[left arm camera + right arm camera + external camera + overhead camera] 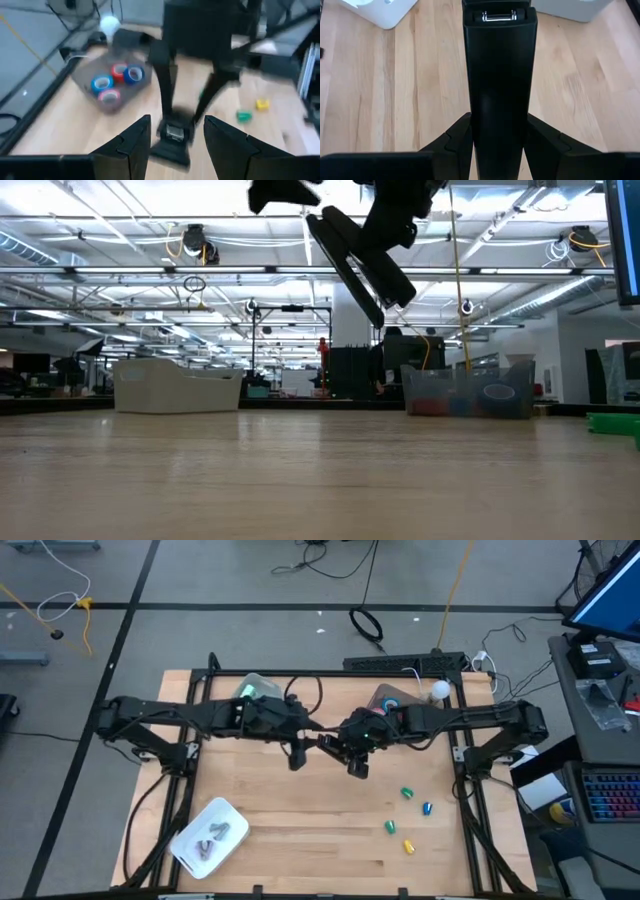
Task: Pick and place Stapler, Stapler remover, tape
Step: Put the large black stapler into the gray bin
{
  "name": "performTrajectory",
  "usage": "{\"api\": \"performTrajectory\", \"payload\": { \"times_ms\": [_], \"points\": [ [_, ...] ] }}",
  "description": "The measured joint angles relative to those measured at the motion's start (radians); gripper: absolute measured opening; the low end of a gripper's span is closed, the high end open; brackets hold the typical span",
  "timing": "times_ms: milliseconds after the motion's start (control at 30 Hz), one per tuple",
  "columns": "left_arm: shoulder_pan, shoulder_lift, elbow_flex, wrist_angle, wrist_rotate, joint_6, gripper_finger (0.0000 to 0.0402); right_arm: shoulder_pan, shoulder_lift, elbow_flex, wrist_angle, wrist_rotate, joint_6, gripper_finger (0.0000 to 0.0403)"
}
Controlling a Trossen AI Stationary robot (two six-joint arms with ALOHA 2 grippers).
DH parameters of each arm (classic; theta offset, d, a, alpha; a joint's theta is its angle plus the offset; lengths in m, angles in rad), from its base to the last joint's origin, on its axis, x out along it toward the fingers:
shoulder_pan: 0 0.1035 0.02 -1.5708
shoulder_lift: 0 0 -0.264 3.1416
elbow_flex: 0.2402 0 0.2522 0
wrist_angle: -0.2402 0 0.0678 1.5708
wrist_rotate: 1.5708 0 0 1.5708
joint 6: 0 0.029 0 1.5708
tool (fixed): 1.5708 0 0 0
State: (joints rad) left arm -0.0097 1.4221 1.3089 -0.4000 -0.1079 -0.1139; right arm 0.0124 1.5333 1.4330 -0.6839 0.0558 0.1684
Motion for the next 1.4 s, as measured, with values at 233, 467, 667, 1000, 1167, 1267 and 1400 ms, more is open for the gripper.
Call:
{"api": "performTrajectory", "payload": {
  "times_ms": [233, 467, 667, 1000, 1167, 1267, 1400],
  "points": [
    [0.0, 0.043, -0.006, 0.006, 0.055, 0.007, 0.0184, 0.0, 0.0, 0.0, 0.01, 0.0, 0.002, 0.0127],
    [-0.003, 0.046, -0.004, 0.05, 0.079, 0.021, 0.0184, 0.0, 0.0, 0.0, 0.021, 0.0, 0.002, 0.0127],
    [-0.004, 0.046, -0.004, 0.069, 0.08, 0.037, 0.0184, 0.0, 0.0, -0.001, 0.021, -0.004, 0.003, 0.0127],
    [-0.003, 0.046, -0.004, 0.117, 0.07, 0.154, 0.0184, 0.0, 0.0, -0.002, 0.022, -0.007, 0.029, 0.0127],
    [0.0, 0.046, -0.004, 0.091, 0.01, 0.189, 0.0184, 0.003, 0.0, -0.002, 0.02, -0.031, 0.041, 0.0127],
    [0.004, 0.046, -0.004, 0.088, 0.015, 0.189, 0.0184, 0.003, 0.0, -0.002, 0.02, -0.034, 0.055, 0.0127],
    [0.004, 0.058, -0.004, 0.095, 0.045, 0.187, 0.0184, 0.003, 0.0, -0.002, 0.02, -0.033, 0.055, 0.0127]
  ]
}}
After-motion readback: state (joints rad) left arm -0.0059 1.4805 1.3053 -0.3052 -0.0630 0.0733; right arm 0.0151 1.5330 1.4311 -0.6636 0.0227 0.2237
